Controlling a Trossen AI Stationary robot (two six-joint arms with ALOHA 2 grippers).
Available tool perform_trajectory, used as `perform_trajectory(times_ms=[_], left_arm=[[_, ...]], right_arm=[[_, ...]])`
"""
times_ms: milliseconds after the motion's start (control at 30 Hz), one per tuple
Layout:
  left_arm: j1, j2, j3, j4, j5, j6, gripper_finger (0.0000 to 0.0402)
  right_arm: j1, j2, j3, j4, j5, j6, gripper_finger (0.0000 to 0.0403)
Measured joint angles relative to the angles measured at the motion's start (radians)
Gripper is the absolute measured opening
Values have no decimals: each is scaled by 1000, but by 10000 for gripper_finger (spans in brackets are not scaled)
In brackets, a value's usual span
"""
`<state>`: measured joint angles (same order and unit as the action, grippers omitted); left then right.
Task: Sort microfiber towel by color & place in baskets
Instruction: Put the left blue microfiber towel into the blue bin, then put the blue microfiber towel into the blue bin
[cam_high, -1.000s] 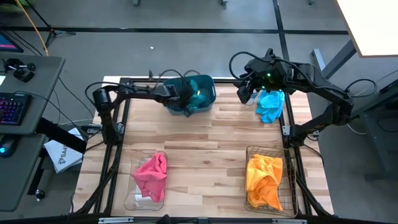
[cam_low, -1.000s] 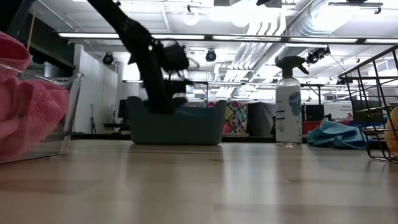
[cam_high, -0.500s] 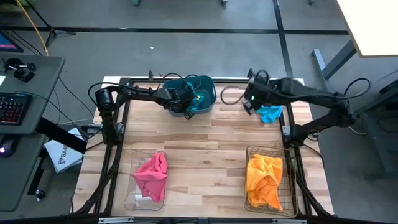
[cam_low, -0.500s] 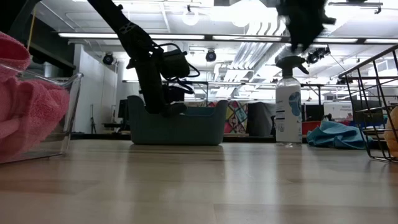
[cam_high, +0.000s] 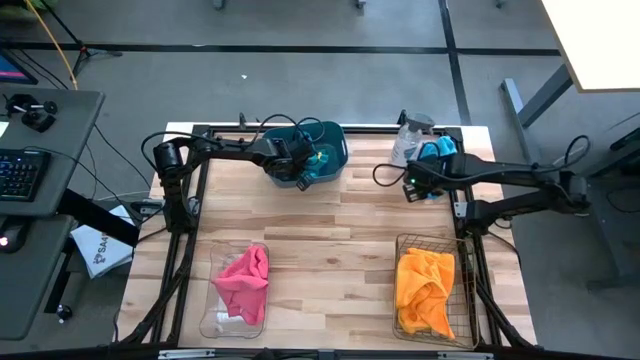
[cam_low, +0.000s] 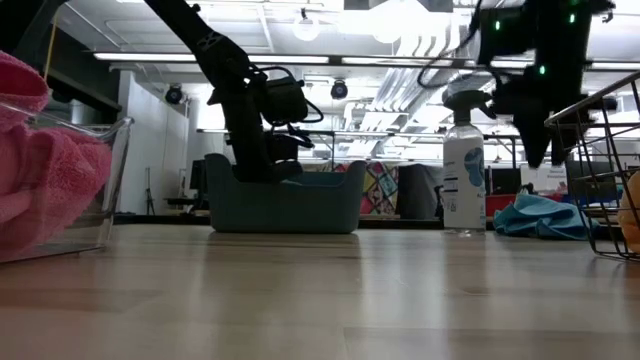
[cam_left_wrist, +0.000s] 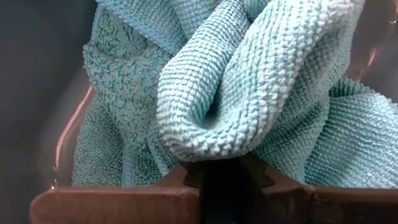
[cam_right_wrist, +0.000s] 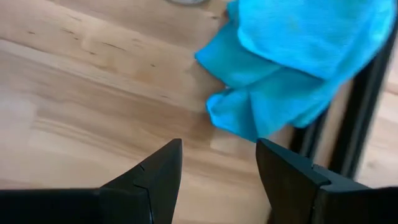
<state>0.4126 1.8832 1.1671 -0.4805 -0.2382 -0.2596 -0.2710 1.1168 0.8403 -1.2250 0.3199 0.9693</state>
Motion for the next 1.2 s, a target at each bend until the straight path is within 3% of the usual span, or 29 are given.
perform_trajectory(times_ms=[233, 467, 1000, 1100, 1200], left_arm=[[0, -1, 1, -18, 10, -26, 64], [0, -33, 1, -54, 28, -37, 103], [9, -277, 2, 43, 76, -95, 125], [8, -349, 2, 105, 107, -105, 125], [8, -421, 2, 170, 152, -106, 125]], right_arm=[[-85, 23, -166, 180, -11, -51, 202], [-144, 22, -245, 293, -28, -64, 202], [-207, 21, -413, 515, -115, -80, 202], [-207, 20, -428, 519, -113, -100, 186], [-207, 20, -434, 521, -114, -117, 129]])
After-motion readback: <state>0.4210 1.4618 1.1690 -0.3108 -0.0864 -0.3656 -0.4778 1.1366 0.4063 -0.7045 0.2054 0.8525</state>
